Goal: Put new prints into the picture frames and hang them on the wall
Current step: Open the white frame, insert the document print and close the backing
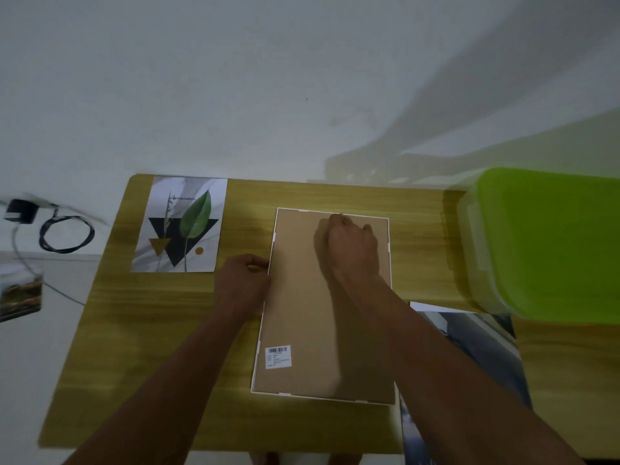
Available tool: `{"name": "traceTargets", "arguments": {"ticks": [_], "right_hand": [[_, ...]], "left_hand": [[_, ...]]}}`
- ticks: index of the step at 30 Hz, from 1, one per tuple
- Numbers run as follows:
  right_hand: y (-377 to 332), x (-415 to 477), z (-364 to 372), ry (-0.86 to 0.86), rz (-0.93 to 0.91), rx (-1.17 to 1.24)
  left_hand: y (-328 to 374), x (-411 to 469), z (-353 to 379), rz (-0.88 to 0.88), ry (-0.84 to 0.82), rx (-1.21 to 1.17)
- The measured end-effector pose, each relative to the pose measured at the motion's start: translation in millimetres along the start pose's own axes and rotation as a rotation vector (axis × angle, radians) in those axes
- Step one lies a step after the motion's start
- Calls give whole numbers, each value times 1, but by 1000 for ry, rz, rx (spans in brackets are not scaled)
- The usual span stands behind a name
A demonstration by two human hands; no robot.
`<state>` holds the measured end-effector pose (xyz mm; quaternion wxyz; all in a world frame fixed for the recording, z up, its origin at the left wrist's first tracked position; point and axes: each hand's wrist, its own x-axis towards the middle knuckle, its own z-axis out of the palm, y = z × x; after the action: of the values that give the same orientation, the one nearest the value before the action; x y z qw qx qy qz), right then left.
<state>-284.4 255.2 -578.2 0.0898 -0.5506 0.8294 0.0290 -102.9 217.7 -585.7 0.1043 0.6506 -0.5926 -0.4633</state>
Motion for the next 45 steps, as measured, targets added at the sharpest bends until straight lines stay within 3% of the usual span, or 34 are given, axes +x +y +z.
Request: {"name": "traceTargets", "arguments": {"ticks": [9, 12, 14, 17, 19, 23, 30, 45], "right_hand": [[4, -8, 5, -18, 43, 78], [10, -9, 11, 18, 35, 172], [17, -16, 15, 13, -41, 281], [31, -25, 12, -112, -144, 500], [43, -28, 15, -81, -150, 429], [48, -37, 31, -64, -55, 168], [39, -39, 38, -48, -25, 151], [29, -29, 18, -133, -18, -53]], "left_hand": [[3, -5, 2, 65, 33, 84], [9, -9, 12, 206, 71, 371], [7, -12, 27, 405, 96, 658], [0, -7, 45, 634, -27, 894], [-5, -2, 48, 646, -113, 956], [-5, 1, 50, 638, -125, 992], [-3, -4, 57, 582, -74, 1016], [-7, 1, 66, 695, 2, 1034]]}}
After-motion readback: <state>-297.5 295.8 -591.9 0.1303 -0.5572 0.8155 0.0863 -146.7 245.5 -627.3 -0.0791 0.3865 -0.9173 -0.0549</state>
